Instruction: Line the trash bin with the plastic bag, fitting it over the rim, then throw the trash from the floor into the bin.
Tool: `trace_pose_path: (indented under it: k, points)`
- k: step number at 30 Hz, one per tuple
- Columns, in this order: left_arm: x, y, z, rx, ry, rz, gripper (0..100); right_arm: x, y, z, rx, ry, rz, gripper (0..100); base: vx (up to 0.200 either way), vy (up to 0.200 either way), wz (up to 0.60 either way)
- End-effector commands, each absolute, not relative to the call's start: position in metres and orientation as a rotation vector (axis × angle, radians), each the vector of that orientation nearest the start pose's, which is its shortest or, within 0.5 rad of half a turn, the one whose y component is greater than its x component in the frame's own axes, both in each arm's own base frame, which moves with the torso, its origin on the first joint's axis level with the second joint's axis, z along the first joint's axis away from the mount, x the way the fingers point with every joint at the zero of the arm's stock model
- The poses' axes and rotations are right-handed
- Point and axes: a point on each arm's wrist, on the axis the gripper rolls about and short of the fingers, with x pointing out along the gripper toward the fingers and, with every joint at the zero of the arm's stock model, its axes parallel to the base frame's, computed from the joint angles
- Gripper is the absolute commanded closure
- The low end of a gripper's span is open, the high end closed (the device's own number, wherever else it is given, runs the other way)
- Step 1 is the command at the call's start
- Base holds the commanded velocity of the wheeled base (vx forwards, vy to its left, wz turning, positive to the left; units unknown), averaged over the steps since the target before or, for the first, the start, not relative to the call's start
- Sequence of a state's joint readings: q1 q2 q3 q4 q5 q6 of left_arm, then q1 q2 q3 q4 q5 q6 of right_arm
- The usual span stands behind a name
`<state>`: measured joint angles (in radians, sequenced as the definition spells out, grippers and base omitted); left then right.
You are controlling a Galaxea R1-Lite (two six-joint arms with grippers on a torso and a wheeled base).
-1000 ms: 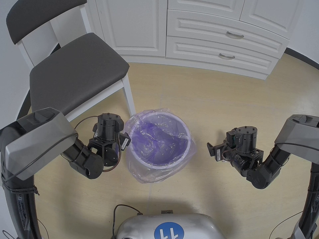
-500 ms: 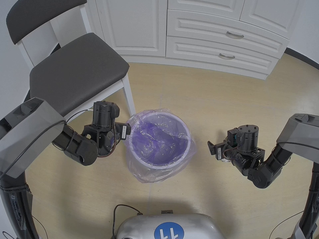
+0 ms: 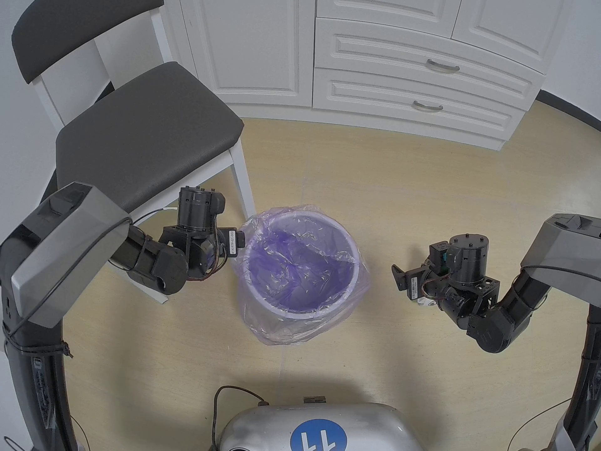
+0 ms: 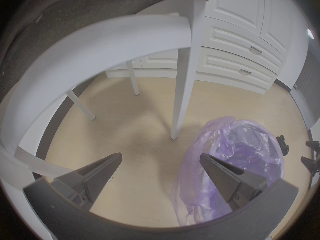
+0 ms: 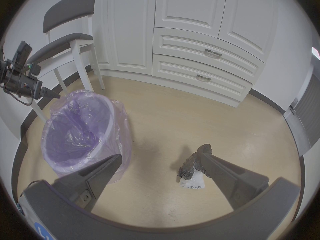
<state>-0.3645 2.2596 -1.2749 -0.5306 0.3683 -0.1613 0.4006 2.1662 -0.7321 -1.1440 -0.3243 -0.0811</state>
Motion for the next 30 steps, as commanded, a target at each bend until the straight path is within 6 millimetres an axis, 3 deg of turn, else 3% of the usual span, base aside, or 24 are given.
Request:
trace_pose_path:
  k: [1,8,11,18,30]
  points:
    - [0.427,-0.153,0.059,0.010,0.454,0.044,0,0.343,0.133,0.051,-0.185,0.276,0.077,0,0.000,0.000,0.00]
    - [0.432,-0.152,0.046,-0.015,0.472,0.059,0,0.350,0.127,0.049,-0.182,0.280,0.056,0,0.000,0.000,0.00]
    - [0.441,-0.141,0.028,-0.022,0.494,0.092,0,0.352,0.126,0.044,-0.185,0.290,0.050,0,0.000,0.000,0.00]
    - [0.449,-0.131,0.012,-0.079,0.516,0.118,0,0.354,0.126,0.041,-0.186,0.295,0.049,0,0.000,0.000,0.00]
    - [0.452,-0.138,-0.011,-0.176,0.567,0.086,0,0.358,0.124,0.039,-0.185,0.296,0.041,0,0.000,0.000,0.00]
